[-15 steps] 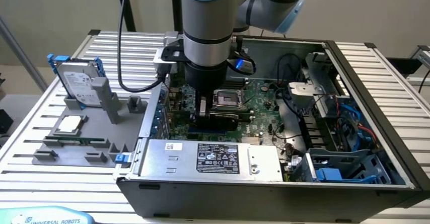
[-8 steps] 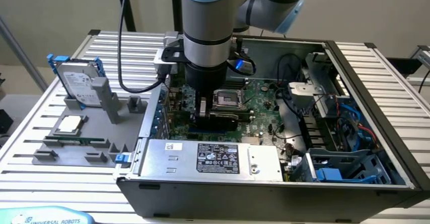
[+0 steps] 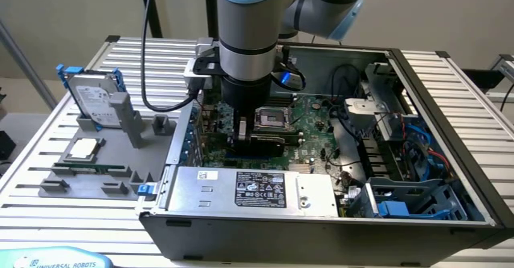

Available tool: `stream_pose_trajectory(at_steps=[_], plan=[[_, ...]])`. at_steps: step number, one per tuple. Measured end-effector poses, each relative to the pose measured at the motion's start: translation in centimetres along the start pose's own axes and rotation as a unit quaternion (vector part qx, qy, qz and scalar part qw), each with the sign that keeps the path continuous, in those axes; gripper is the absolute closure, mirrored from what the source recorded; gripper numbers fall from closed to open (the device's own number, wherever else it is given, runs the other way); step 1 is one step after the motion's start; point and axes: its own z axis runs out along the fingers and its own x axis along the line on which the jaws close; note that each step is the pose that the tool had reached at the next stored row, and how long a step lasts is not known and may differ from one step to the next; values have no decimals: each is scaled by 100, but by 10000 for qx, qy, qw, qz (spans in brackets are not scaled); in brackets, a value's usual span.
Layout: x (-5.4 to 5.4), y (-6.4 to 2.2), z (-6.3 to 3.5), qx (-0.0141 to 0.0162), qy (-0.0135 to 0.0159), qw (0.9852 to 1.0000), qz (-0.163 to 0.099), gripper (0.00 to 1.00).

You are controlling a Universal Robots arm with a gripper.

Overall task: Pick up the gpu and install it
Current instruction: 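Insert the gpu into the slot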

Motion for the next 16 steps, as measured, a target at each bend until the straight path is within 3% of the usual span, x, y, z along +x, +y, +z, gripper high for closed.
stream_pose_trajectory(at_steps=[16], plan=[[-26, 5, 20, -1, 0, 10000, 0, 73]])
